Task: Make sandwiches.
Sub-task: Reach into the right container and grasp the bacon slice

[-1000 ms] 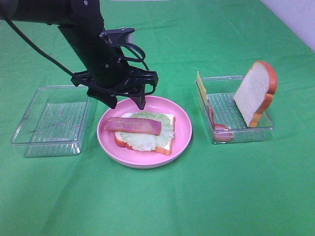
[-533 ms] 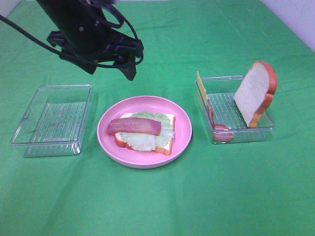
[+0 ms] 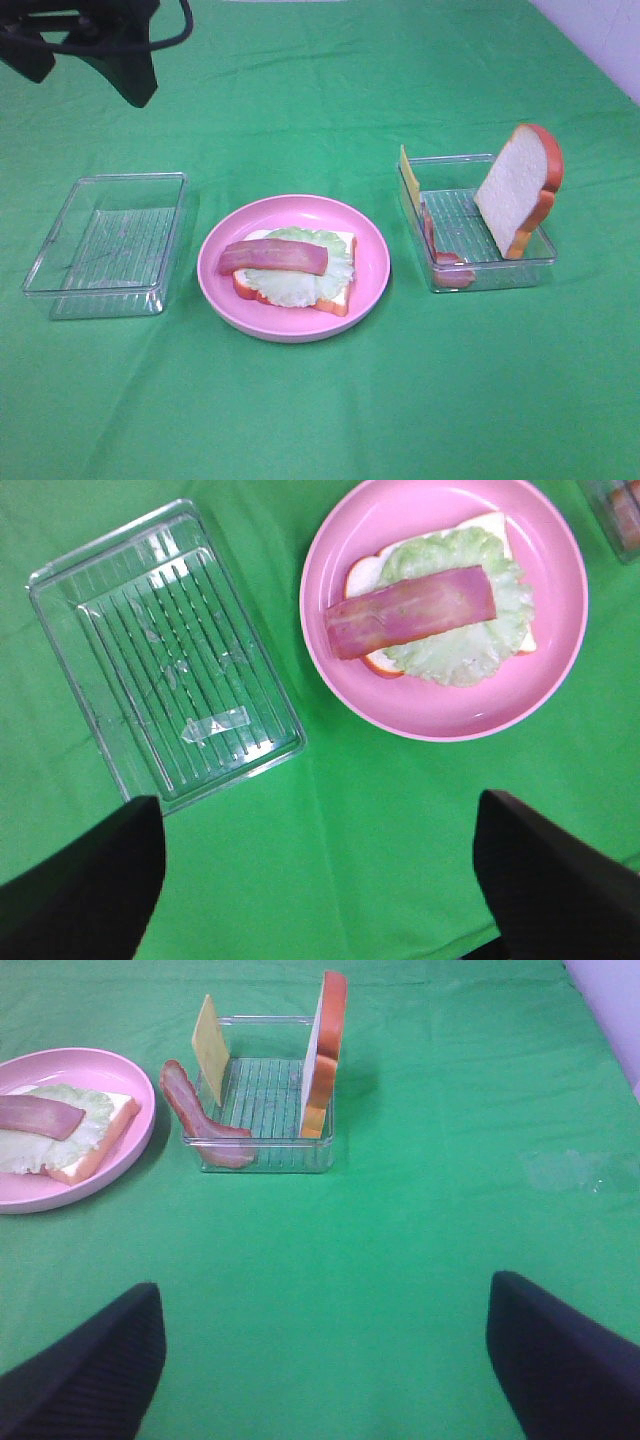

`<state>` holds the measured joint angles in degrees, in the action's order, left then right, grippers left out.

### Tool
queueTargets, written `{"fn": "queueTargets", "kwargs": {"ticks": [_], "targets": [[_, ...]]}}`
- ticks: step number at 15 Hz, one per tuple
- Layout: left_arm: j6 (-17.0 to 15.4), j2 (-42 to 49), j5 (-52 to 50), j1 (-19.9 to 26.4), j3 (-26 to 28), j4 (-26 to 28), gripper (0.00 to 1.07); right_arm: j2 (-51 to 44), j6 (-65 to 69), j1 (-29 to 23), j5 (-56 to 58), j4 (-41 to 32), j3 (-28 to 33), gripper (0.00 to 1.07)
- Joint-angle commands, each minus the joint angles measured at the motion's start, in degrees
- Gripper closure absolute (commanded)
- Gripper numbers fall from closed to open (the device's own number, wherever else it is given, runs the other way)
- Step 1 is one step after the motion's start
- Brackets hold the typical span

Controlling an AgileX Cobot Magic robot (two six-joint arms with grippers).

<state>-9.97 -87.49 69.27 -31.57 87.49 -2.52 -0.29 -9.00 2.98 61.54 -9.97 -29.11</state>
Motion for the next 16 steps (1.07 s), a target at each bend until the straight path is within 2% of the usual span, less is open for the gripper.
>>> {"fn": "queueTargets", "kwargs": {"ticks": [1,2,4,5,7,10,16], "targets": [[-0.3,5.9,4.5,-0.3,-4.1,0.1,0.27,-0.9,0.1,0.4,-0.6,-0.2,0.1,0.26],[-0.3,7.4,4.5,-0.3,-5.7,0.1,0.27,-0.9,0.1,0.4,-0.6,-0.2,0.1,0.26],[-0.3,13.9,4.0,-0.3,-13.4,0.1,0.27,-0.9,0.1,0.4,-0.6,-0.2,0.1,0.26],[-0.2,21.2,2.4,-0.3,-21.3,0.1,0.27,-0.9,0.1,0.4,-0.6,-0.2,0.1,0.26],[-0.2,28.4,1.9,-0.3,-28.5,0.1,0.27,-0.9,0.1,0.4,-0.6,-0.2,0.1,0.26],[0.2,37.6,0.6,-0.3,-35.5,0.1,0.27,-0.9,0.1,0.4,-0.6,-0.2,0.1,0.26],[0.3,65.3,-6.7,-0.3,-51.2,0.1,0.27,-0.9,0.1,0.4,-0.6,-0.2,0.1,0.26]]}}
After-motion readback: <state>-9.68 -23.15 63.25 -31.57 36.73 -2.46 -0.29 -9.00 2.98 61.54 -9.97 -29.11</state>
